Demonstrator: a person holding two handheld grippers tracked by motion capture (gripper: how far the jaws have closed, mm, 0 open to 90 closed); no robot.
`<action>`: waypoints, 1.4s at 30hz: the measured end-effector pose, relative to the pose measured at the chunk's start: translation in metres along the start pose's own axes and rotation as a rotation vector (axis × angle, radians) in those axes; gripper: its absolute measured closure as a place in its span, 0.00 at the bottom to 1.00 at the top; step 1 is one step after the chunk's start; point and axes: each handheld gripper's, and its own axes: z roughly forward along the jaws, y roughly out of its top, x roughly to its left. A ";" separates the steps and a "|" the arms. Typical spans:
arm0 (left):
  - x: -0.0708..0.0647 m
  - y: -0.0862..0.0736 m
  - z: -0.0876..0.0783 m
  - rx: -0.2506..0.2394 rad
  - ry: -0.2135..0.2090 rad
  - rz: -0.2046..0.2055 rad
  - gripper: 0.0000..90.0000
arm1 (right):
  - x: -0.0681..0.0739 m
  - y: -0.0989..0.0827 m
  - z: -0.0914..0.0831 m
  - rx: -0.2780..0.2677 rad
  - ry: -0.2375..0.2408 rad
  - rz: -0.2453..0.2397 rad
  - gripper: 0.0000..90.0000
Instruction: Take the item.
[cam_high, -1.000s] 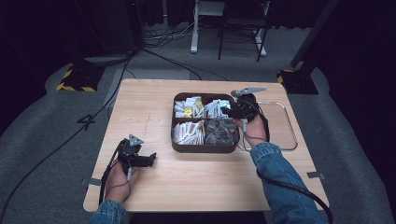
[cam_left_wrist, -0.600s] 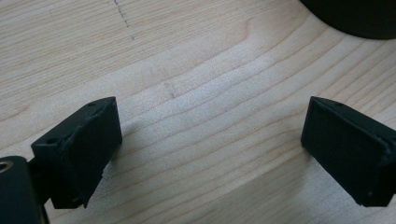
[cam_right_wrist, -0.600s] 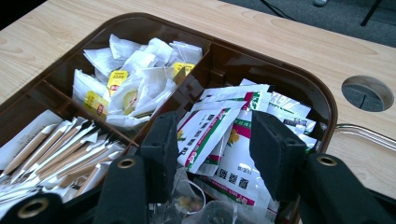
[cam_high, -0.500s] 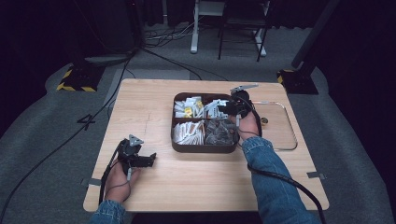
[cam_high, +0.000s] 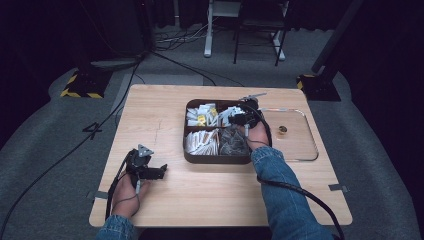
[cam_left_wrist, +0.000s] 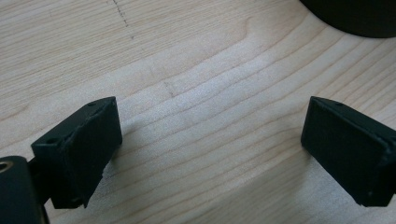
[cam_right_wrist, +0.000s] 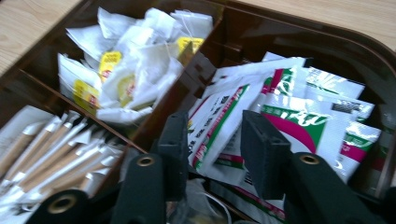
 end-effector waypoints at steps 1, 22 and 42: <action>0.000 0.000 0.000 0.000 -0.001 0.000 0.06 | 0.001 0.001 0.000 -0.006 0.006 -0.002 0.70; 0.001 0.002 0.002 -0.001 0.009 -0.011 0.07 | 0.015 0.014 0.035 0.109 0.000 0.044 0.84; 0.001 0.002 0.002 -0.002 0.009 -0.011 0.07 | 0.015 0.024 0.002 0.006 -0.040 0.030 0.94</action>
